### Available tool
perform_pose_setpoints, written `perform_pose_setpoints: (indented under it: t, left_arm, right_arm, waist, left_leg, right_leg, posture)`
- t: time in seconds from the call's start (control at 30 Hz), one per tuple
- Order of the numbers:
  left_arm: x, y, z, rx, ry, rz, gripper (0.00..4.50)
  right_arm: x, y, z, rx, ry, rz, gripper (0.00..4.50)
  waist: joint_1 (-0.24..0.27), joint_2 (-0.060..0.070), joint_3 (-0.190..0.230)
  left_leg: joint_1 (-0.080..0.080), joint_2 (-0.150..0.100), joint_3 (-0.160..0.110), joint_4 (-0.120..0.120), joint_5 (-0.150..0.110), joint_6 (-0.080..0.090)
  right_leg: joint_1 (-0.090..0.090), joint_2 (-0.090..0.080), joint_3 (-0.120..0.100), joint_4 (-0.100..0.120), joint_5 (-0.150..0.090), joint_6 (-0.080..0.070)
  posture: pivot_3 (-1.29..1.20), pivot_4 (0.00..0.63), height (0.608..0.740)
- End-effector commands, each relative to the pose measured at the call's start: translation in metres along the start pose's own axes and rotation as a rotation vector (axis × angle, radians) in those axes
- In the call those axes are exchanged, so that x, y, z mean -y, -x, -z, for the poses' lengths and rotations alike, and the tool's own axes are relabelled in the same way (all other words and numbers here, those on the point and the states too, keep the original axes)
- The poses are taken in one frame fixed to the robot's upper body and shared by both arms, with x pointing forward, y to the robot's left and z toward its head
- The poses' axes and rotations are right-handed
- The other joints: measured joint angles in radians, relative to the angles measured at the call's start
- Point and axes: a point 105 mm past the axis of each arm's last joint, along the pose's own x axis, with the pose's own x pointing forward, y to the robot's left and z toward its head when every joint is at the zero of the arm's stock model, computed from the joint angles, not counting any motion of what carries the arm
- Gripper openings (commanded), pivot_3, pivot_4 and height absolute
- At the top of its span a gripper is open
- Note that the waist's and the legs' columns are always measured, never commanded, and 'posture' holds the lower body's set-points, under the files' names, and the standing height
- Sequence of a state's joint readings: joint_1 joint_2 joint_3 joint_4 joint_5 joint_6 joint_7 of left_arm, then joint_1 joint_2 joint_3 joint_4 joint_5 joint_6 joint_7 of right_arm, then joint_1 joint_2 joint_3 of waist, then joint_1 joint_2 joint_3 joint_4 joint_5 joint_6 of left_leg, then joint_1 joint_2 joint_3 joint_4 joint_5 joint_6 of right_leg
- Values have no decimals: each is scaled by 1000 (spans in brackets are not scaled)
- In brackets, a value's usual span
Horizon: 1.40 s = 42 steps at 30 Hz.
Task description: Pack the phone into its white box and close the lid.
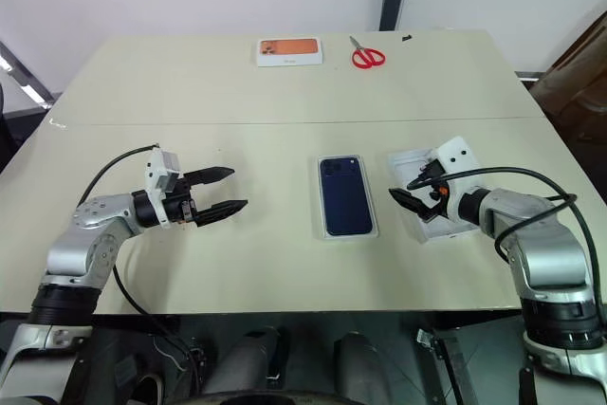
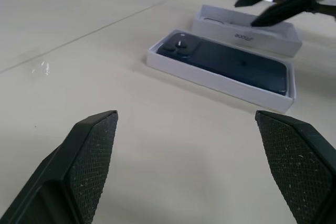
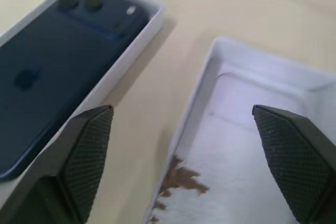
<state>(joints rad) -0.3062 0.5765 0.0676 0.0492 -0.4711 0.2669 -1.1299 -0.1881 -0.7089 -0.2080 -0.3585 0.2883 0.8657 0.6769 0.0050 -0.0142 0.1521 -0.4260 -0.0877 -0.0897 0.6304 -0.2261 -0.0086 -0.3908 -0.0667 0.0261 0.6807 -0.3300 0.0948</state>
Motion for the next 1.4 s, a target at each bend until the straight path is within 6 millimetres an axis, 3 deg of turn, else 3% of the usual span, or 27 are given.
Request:
perform_pose_setpoints:
  t: [0.03,0.2,0.57,0.67,0.9,1.2,1.33,1.4]
  left_arm:
    - [-1,11,-11,29,-56,-11,4403]
    - [4,13,-9,22,-74,9,4403]
    - [15,13,-6,-2,-100,101,4403]
    - [19,12,-4,-3,-105,114,4403]
    - [23,7,-3,10,-104,105,4403]
    - [18,7,-5,18,-110,76,4403]
    - [18,6,-5,20,-109,66,4403]
    - [15,5,-6,26,-104,58,4403]
  right_arm:
    - [-11,12,7,-10,56,44,4464]
    - [-19,15,23,-65,31,75,4464]
    - [-23,6,23,-133,-63,52,4464]
    - [-23,7,28,-185,-93,41,3758]
    - [-15,9,33,-277,-97,67,239]
    - [-16,3,29,-295,-205,91,108]
    - [-11,-3,6,-183,-323,123,108]
    - [-13,-7,-14,-93,-295,105,108]
  waist:
    - [4,0,0]
    - [4,0,0]
    - [3,0,0]
    - [3,0,0]
    - [4,0,0]
    - [-2,0,0]
    - [-8,1,0]
    - [-11,1,0]
  left_leg:
    - [0,0,0,0,0,0]
    - [1,0,1,1,0,0]
    - [0,0,1,1,0,0]
    - [0,0,1,1,0,1]
    - [0,0,1,1,0,1]
    - [1,0,1,0,0,1]
    - [0,0,1,0,0,1]
    - [0,0,0,0,0,1]
  right_leg:
    - [0,0,0,0,0,0]
    - [1,0,0,0,0,0]
    - [1,0,0,0,0,0]
    - [1,0,0,0,0,0]
    - [1,0,0,0,0,0]
    - [1,0,0,0,0,0]
    - [0,1,0,1,0,0]
    - [0,1,0,1,0,0]
  posture:
    - [0,150,734]
    - [0,150,734]
    - [0,150,734]
    - [0,150,734]
    - [0,150,734]
    - [0,150,734]
    - [0,150,734]
    - [0,150,734]
